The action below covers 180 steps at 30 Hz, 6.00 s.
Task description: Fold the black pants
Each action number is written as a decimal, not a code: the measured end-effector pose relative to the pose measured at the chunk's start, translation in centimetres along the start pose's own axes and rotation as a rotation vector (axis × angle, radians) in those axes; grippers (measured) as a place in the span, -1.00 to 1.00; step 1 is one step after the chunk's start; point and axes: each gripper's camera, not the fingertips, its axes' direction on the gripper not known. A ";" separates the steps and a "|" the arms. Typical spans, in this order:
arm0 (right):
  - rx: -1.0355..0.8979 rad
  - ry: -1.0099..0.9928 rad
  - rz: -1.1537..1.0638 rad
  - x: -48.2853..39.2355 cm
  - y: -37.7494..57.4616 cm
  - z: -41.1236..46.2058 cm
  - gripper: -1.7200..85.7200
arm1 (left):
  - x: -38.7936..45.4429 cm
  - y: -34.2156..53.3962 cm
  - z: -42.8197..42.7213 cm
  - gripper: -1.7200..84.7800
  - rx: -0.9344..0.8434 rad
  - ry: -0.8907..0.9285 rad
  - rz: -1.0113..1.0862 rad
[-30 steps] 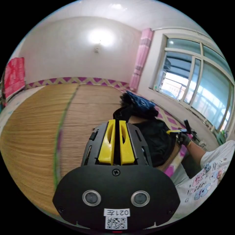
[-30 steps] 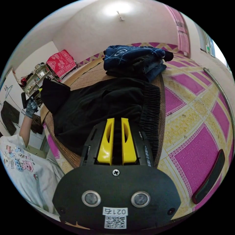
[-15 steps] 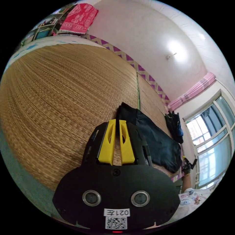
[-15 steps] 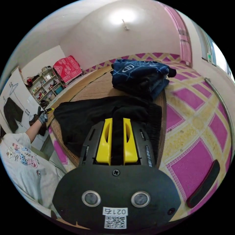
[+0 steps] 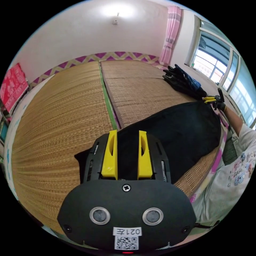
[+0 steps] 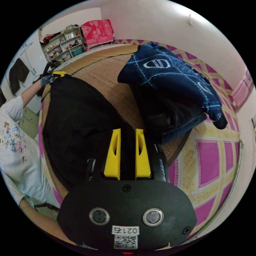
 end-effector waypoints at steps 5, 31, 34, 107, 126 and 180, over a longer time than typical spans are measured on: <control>0.183 -0.045 -0.080 -1.8 2.8 -3.8 -0.95 | 1.4 -1.0 0.0 -0.65 -0.046 0.045 0.098; 0.308 -0.071 0.038 -5.1 9.0 -8.4 -0.97 | 1.6 -0.6 -16.8 -0.98 0.118 0.160 0.056; 0.419 -0.136 -0.015 -7.7 11.8 -12.2 -0.97 | 3.2 3.2 -23.7 -0.98 0.220 0.191 0.099; 0.146 -0.245 0.630 -0.3 20.5 -8.6 -0.94 | 9.0 21.2 -36.2 -0.98 0.243 0.048 -0.485; 0.073 0.142 0.654 -10.4 27.9 -8.5 -0.97 | 10.1 23.3 -42.3 -0.98 0.314 0.025 -0.504; 0.833 -0.736 0.872 -6.3 35.1 -12.0 -0.96 | 6.0 11.2 -49.6 -0.98 0.406 0.229 -0.677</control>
